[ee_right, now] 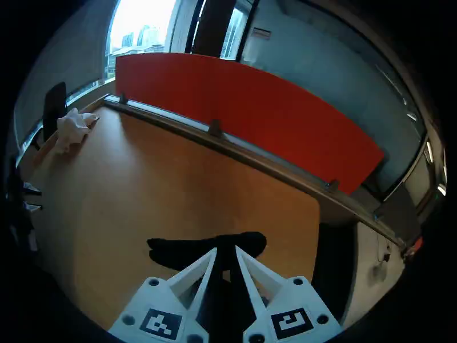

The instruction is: Fold towel

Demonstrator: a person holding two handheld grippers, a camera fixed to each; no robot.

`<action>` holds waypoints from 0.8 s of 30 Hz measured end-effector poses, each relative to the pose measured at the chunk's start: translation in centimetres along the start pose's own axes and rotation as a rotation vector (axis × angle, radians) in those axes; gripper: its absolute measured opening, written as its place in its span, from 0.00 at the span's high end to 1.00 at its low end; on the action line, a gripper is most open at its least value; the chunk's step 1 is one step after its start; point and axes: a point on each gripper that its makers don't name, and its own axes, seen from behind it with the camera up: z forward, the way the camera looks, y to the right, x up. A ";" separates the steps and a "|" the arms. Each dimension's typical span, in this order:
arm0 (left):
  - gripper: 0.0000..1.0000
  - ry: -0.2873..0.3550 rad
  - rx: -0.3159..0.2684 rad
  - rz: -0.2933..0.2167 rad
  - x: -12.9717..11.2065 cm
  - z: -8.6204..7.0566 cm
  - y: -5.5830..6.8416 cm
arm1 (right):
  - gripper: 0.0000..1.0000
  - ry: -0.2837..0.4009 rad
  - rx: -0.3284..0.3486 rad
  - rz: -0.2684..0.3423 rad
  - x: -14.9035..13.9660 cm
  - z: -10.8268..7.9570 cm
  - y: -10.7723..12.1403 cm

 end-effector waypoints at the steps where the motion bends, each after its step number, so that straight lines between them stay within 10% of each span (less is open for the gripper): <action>1: 0.01 0.000 -0.001 0.001 0.1 0.0 0.0 | 0.93 -0.002 -0.001 0.002 -0.2 0.0 0.1; 24: 0.01 -0.005 -0.009 0.019 -0.2 -0.4 0.0 | 0.93 -0.077 -0.052 0.067 -8.5 -4.0 2.2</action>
